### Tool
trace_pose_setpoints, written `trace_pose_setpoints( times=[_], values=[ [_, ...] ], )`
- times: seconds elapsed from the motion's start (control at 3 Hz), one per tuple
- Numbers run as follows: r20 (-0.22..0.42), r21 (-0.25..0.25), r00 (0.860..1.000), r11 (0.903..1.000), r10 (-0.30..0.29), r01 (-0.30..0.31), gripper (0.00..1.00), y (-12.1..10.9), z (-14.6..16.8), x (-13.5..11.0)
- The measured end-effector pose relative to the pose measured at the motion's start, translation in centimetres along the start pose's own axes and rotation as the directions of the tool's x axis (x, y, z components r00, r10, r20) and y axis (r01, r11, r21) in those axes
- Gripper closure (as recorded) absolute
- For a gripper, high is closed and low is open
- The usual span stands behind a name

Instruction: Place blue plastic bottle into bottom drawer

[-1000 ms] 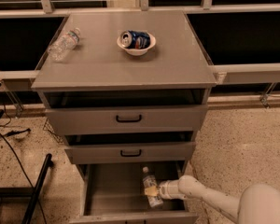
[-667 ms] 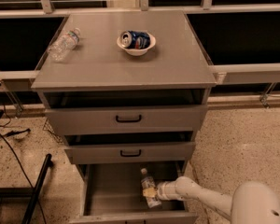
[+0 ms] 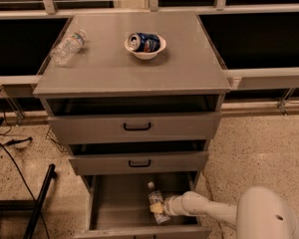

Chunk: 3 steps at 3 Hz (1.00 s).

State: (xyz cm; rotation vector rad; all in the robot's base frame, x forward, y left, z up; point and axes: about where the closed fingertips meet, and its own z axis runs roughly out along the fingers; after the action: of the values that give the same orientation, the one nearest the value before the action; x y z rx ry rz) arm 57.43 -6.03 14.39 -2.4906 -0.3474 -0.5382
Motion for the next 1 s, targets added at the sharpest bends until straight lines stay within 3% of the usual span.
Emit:
trace_pose_setpoints(
  times=[1.0],
  values=[
    [-0.007, -0.023, 0.999, 0.9990, -0.038, 0.038, 1.00, -0.3, 2.4, 0.7]
  ],
)
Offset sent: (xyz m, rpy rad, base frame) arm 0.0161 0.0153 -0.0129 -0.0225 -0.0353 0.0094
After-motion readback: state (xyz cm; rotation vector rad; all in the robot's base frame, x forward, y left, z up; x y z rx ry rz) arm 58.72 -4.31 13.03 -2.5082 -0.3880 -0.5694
